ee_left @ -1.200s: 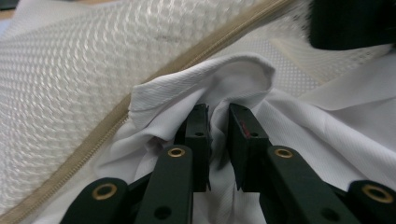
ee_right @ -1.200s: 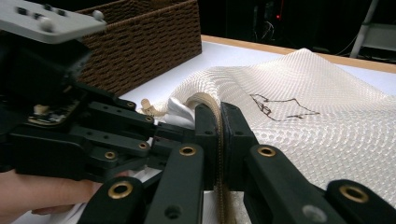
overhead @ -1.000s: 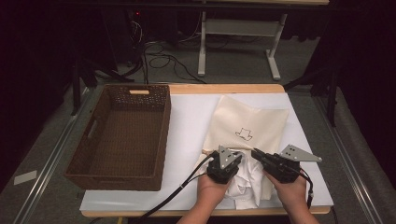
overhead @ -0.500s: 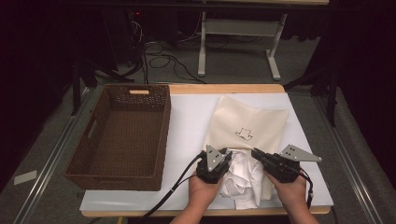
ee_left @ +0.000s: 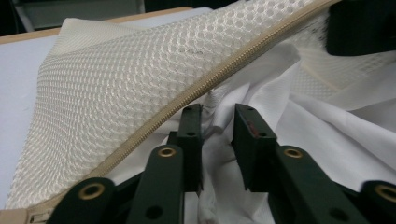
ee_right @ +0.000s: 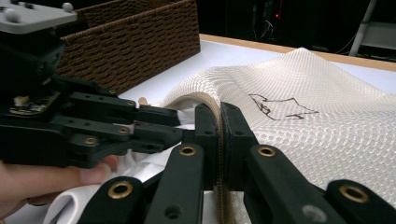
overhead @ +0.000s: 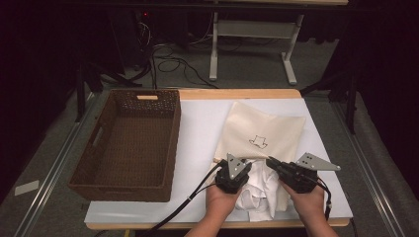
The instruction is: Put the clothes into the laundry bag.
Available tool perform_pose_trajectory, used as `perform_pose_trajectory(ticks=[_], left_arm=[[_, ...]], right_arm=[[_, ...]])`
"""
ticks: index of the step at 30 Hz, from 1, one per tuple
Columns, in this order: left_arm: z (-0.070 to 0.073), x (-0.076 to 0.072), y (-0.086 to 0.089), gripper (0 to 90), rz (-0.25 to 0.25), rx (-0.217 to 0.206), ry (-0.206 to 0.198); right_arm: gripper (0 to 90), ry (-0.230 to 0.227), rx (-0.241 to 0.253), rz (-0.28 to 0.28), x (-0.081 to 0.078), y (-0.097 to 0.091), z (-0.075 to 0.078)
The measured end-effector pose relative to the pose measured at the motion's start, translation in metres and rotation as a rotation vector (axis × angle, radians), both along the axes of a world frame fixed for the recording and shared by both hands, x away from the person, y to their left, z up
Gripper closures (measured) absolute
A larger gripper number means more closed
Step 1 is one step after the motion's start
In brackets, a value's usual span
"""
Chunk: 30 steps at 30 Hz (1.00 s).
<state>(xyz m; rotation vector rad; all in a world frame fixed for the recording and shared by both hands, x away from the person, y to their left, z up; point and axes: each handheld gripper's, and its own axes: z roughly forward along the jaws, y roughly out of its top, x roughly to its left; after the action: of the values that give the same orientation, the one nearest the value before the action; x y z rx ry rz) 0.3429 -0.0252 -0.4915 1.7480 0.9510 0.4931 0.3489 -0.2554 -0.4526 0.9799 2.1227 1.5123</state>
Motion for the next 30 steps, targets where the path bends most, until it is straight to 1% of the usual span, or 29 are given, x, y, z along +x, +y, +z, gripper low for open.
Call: perform_pose_trajectory(ticks=[3,4,5,7,8,10,12,13,14,15,16,18,19,21,23,25,27,28,30], left_arm=[[0.004,-0.012,0.011,63.8,-0.007,-0.023,-0.022],[0.005,-0.016,0.014,61.4,-0.005,-0.030,-0.024],[0.006,-0.020,0.018,58.7,0.003,-0.035,-0.032],[0.009,-0.027,0.026,51.1,0.040,-0.040,-0.060],[0.010,-0.030,0.031,48.3,0.051,-0.056,-0.067],[0.012,-0.034,0.037,44.7,0.052,-0.061,-0.069],[0.012,-0.040,0.042,42.5,0.029,-0.065,-0.059],[0.011,-0.042,0.044,39.4,0.009,-0.073,-0.046],[0.010,-0.045,0.045,34.3,-0.008,-0.079,-0.029],[0.009,-0.048,0.046,25.8,-0.014,-0.083,-0.020],[0.007,-0.054,0.046,18.4,-0.019,-0.094,-0.037],[0.004,-0.062,0.044,15.0,-0.050,-0.100,-0.051],[0.002,-0.063,0.041,13.9,-0.070,-0.089,-0.045],[-0.004,-0.060,0.036,11.1,-0.093,-0.069,-0.019],[-0.011,-0.055,0.031,10.8,-0.111,-0.054,0.020],[-0.017,-0.048,0.024,10.8,-0.115,-0.012,0.080],[-0.024,-0.040,0.017,11.7,-0.115,0.020,0.155],[-0.027,-0.038,0.014,12.6,-0.117,0.033,0.178],[-0.028,-0.037,0.010,15.6,-0.120,0.076,0.185]], right_arm=[[88.0,-0.001,-0.001,-0.004,-0.001,-0.001,0.000],[88.0,-0.004,-0.002,-0.004,-0.001,-0.001,0.000],[88.0,-0.004,-0.001,-0.004,-0.001,-0.002,0.000],[88.0,-0.005,0.000,-0.006,-0.001,-0.001,0.001],[88.0,-0.006,-0.002,-0.004,-0.001,-0.001,0.001],[88.0,-0.004,-0.003,-0.006,-0.001,0.000,0.001],[88.0,-0.006,-0.003,-0.003,-0.001,0.000,0.001],[88.0,-0.003,-0.002,-0.006,-0.001,-0.001,0.001],[88.0,-0.003,-0.004,-0.010,-0.002,-0.001,0.001],[88.0,-0.002,-0.003,-0.008,-0.002,-0.001,0.001],[88.0,0.001,-0.001,-0.010,-0.002,-0.001,0.001],[88.0,-0.002,-0.004,-0.007,-0.001,-0.001,0.001],[88.0,-0.005,-0.003,-0.006,-0.001,-0.001,0.001],[88.0,-0.001,-0.002,-0.009,-0.001,-0.001,0.000],[88.0,0.000,-0.003,-0.008,-0.001,-0.001,0.000],[88.0,-0.002,-0.004,-0.007,-0.001,-0.001,0.000],[88.0,-0.002,-0.005,-0.007,-0.001,0.000,0.000],[88.0,-0.002,-0.006,-0.004,-0.001,-0.001,0.000],[88.0,-0.001,-0.007,-0.005,-0.001,-0.001,0.000]])
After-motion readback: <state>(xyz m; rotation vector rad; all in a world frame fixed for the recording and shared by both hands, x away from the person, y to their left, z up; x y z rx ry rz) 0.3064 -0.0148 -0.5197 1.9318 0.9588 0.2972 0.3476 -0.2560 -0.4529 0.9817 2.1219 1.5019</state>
